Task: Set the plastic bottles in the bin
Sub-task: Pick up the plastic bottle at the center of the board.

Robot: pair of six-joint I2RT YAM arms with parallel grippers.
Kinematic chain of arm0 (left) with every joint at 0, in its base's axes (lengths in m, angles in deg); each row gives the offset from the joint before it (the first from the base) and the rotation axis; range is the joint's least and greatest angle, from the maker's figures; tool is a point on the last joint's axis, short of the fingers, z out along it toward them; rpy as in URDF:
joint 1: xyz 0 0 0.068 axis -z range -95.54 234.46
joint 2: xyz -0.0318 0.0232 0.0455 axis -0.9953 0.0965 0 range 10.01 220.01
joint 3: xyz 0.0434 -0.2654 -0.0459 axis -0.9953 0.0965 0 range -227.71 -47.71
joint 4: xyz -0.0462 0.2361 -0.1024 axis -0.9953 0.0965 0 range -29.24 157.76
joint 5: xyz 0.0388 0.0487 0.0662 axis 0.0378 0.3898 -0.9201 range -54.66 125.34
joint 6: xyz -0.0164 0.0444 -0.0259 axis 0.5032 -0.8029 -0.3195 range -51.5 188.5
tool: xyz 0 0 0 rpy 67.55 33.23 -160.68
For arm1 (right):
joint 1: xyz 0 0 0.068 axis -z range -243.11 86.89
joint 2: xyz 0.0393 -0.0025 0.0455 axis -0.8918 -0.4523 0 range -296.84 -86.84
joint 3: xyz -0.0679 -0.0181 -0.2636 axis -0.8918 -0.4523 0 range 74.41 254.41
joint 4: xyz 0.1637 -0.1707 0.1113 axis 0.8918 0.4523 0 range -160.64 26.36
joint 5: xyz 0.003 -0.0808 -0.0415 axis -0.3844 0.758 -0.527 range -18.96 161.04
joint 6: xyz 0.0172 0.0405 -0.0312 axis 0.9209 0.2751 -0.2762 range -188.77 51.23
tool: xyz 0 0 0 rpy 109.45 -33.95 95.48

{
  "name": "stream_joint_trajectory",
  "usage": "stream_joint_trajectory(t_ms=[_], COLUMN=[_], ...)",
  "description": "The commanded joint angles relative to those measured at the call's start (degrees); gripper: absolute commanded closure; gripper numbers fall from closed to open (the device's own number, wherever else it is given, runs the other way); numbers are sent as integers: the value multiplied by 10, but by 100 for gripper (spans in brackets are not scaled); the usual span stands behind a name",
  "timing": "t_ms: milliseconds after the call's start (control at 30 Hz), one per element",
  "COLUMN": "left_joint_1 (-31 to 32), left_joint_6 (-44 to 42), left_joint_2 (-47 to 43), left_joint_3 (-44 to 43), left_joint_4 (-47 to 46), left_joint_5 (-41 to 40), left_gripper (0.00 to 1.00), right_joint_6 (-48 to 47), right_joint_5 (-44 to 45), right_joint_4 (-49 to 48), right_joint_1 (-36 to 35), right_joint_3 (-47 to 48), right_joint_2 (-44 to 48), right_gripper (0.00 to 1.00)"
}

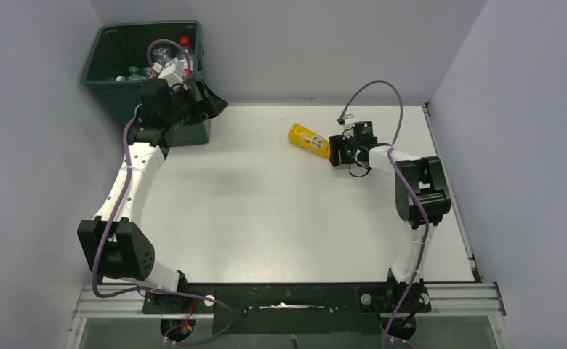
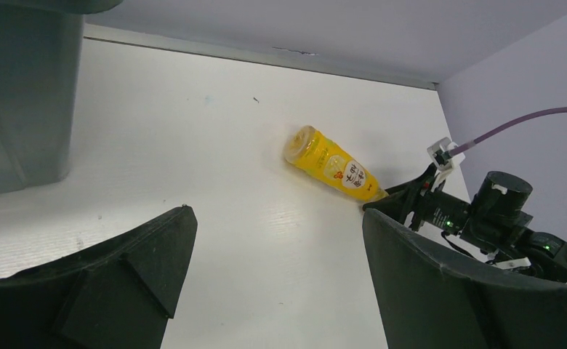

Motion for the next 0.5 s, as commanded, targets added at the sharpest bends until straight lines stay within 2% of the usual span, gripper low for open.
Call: stream_joint_trajectory(t_ms=[0, 133, 267, 467], left_joint_1=[4, 9, 15, 18], left_joint_6=[-12, -11, -10, -14], left_joint_2=[-16, -14, -15, -22], left_joint_3=[-3, -2, -3, -4], left_joint_4=[-11, -12, -9, 1], left_joint_5=[-6, -5, -5, -10], left_gripper=[15, 14, 14, 14], right_joint_6=[-31, -38, -43, -44], right_joint_5=[34, 44, 49, 45], right_joint_4=[6, 5, 13, 15], right_joint_1=[-23, -39, -50, -66], right_joint_3=[22, 13, 19, 12], right_joint_2=[-13, -12, -11, 5], right_gripper=[39, 44, 56, 64])
